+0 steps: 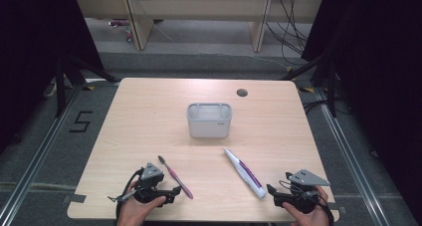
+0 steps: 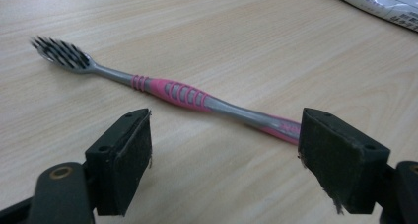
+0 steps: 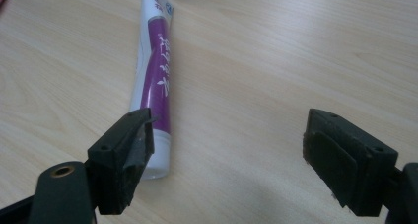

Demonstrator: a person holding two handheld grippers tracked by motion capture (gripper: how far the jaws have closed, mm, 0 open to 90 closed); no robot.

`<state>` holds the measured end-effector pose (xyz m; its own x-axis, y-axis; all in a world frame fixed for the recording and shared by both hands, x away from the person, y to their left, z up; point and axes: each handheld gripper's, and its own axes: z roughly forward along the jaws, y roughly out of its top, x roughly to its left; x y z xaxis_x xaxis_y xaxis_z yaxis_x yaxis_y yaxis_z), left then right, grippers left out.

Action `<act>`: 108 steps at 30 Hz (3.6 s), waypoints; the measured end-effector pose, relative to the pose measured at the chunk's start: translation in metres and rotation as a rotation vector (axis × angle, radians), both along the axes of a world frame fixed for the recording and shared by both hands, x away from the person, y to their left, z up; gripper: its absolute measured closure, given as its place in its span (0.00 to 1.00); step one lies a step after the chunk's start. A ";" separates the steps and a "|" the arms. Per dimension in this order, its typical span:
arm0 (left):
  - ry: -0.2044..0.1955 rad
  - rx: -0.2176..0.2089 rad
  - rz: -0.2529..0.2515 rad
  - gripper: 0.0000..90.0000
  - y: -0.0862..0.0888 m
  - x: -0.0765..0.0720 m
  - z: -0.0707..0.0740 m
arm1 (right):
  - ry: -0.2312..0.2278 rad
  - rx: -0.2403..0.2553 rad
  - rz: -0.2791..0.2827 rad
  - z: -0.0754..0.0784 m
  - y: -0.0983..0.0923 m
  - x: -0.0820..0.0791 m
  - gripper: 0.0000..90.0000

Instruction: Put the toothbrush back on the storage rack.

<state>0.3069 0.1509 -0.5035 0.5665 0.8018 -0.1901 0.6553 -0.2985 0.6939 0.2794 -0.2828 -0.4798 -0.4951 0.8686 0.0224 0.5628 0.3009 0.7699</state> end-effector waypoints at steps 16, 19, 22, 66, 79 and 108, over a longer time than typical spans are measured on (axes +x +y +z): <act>0.064 0.083 0.029 0.29 -0.013 0.025 0.005 | -0.008 0.000 0.009 0.001 0.000 -0.001 0.23; 0.080 0.110 0.030 0.30 -0.017 0.032 0.007 | -0.012 0.000 0.011 0.000 0.000 -0.001 0.23; 0.093 0.137 0.015 0.30 -0.018 0.035 0.008 | -0.014 -0.001 0.011 0.001 0.000 -0.001 0.23; 0.133 0.312 -0.143 0.71 -0.022 0.054 0.013 | -0.008 0.013 0.014 0.002 0.000 -0.003 0.24; 0.206 0.362 -0.205 0.82 -0.023 0.066 0.018 | -0.028 -0.001 0.029 0.002 0.002 -0.003 0.25; 0.340 0.490 -0.325 0.87 -0.037 0.087 0.025 | -0.035 0.003 0.038 0.004 0.003 -0.003 0.25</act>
<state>0.3944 0.1137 -0.4787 0.7666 0.6395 -0.0582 0.6367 -0.7450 0.1993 0.2763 -0.2803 -0.4762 -0.5286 0.8489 0.0071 0.5236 0.3194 0.7898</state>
